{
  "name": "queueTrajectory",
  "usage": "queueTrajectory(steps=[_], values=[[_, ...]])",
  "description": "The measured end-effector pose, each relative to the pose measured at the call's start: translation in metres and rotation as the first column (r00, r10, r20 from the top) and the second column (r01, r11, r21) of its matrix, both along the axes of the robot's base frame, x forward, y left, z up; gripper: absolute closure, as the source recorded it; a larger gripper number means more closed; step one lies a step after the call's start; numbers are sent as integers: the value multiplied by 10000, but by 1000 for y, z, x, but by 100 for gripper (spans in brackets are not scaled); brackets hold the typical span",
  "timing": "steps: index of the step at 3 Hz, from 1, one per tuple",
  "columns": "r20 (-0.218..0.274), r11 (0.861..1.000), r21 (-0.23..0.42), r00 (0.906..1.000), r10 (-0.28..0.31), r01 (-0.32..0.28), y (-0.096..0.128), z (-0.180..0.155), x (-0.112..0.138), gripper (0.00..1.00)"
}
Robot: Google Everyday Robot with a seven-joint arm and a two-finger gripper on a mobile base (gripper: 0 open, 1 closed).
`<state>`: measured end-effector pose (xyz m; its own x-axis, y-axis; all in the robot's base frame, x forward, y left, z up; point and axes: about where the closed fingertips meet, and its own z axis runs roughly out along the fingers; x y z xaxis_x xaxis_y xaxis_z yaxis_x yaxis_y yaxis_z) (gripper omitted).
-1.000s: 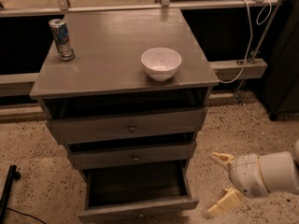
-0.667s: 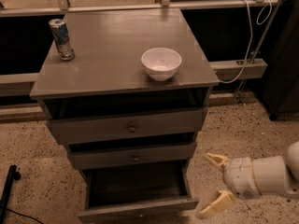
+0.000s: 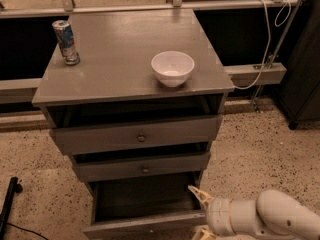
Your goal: Close bottom drawer
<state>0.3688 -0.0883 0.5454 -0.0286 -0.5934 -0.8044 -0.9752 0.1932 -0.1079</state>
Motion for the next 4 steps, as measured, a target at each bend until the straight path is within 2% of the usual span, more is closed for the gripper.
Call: queueTrajectory(steps=[1, 2, 3, 4], values=[[-297, 9976, -408, 9979, -571, 558, -10, -36, 45, 0], [-435, 9921, -817, 9941, -994, 956, -34, -44, 66, 0], [719, 9983, -579, 9974, 106, -64, -11, -56, 72, 0], [2291, 9930, -161, 9663, 1175, -1169, 12, -124, 80, 0]])
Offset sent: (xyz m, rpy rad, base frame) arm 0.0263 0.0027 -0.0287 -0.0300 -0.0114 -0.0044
